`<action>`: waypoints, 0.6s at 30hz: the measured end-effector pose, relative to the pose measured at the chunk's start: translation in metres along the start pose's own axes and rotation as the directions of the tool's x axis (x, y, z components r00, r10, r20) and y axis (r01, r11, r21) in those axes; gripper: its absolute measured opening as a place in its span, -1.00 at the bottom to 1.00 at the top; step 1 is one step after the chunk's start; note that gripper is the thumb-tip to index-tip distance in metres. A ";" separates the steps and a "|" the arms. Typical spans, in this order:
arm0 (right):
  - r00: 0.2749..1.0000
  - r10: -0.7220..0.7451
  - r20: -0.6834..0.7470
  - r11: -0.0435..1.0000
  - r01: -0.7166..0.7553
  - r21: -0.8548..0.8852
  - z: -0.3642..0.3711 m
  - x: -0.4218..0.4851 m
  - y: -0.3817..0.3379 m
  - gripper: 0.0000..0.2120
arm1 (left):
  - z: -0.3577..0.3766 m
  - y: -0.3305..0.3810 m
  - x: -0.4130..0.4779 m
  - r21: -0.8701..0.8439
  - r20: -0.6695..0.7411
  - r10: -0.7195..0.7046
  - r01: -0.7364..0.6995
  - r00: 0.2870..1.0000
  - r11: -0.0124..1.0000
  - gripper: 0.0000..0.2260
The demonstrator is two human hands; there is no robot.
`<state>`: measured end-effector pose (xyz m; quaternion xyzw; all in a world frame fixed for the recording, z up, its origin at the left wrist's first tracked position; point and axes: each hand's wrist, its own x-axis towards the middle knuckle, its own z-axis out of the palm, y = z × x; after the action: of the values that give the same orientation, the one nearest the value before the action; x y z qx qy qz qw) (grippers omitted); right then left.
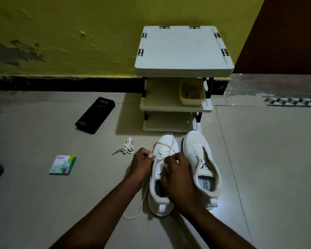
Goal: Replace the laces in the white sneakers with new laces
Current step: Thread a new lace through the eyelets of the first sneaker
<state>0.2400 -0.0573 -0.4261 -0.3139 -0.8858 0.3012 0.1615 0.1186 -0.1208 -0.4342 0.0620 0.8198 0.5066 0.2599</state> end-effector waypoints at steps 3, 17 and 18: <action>1.000 0.011 0.001 0.996 -0.011 0.090 0.004 -0.010 0.006 -0.79 | -0.001 0.003 0.002 -0.249 -0.073 -0.024 0.005 0.997 0.969 -0.76; 0.999 0.044 0.005 0.997 -0.044 -0.056 -0.001 -0.003 0.000 -0.63 | -0.056 0.013 0.024 0.471 0.481 0.531 -0.717 0.697 0.515 -0.79; 0.999 0.040 0.035 0.997 -0.037 -0.075 -0.002 -0.003 -0.002 -0.59 | -0.058 0.013 0.027 0.466 0.473 0.529 -0.710 0.705 0.528 -0.81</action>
<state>0.2423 -0.0589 -0.4236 -0.3312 -0.8929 0.2769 0.1279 0.0655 -0.1508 -0.4122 0.5025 0.8154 0.2537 0.1352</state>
